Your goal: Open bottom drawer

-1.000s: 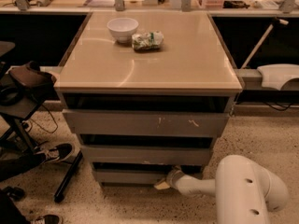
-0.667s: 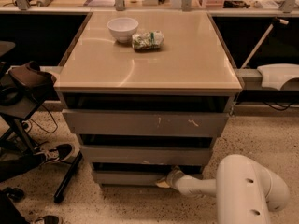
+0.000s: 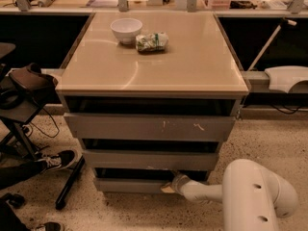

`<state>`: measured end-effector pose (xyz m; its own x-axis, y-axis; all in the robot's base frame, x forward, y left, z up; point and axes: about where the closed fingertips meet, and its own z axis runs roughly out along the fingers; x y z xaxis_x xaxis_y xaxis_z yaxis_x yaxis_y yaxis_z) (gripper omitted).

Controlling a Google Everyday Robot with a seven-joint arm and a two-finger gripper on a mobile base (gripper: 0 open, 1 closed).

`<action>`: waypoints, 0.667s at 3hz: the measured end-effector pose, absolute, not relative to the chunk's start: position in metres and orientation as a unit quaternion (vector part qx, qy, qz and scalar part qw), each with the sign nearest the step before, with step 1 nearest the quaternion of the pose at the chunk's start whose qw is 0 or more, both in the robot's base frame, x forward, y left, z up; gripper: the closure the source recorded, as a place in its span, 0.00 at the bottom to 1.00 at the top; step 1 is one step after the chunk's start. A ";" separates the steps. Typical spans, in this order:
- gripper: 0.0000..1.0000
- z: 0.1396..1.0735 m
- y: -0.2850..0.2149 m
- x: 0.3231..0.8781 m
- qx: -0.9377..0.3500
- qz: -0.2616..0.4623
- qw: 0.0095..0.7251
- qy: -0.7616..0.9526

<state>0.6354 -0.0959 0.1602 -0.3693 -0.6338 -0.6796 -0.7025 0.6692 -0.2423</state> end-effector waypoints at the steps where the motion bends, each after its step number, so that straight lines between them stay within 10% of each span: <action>1: 0.89 0.169 -0.097 0.637 -0.404 0.044 0.390 0.826; 2: 1.00 0.171 -0.098 0.636 -0.404 0.044 0.390 0.826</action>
Offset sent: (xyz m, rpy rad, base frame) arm -0.2901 -0.0834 0.0157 0.3337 -0.0882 -0.0589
